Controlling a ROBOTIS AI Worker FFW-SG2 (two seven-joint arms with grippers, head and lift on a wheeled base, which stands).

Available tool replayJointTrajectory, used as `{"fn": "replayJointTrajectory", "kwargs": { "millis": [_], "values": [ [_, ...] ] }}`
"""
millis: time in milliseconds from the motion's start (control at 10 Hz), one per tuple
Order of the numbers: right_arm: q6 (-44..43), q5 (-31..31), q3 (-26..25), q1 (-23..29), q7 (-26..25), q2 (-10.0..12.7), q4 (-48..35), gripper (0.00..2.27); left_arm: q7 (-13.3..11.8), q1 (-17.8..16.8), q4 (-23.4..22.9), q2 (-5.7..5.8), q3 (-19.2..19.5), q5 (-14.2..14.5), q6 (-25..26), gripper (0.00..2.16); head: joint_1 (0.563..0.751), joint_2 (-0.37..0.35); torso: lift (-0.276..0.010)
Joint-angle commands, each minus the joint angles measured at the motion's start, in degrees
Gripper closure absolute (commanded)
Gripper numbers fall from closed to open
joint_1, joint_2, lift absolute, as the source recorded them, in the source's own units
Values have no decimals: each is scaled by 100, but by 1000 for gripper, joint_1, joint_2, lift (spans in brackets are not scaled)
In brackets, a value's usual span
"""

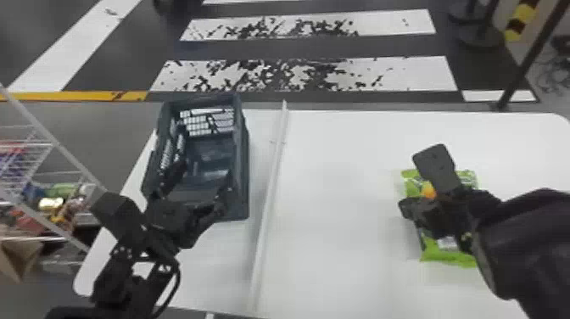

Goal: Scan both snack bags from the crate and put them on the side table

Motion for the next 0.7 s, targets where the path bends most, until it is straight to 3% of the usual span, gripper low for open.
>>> {"fn": "replayJointTrajectory", "kwargs": {
  "millis": [0, 200, 300, 500, 600],
  "values": [
    [-86, 54, -5, -53, -9, -3, 122, 2246, 0, 0, 2, 0, 7, 5, 0, 100, 695, 112, -87],
    [-104, 19, -14, 17, 9, -3, -45, 2206, 0, 9, 2, 18, 16, 5, 0, 100, 695, 107, -87],
    [-86, -77, -23, 202, 79, -3, -528, 1875, 0, 0, -7, 18, 16, 5, 0, 100, 695, 108, -87],
    [336, -148, -400, 501, 35, -3, -1618, 53, 0, 0, -42, 35, 16, 5, 0, 100, 695, 137, -87],
    [757, -156, -770, 536, -18, -90, -1934, 9, 0, 17, -42, 44, 25, 14, 0, 100, 695, 134, -87]
  ]
}}
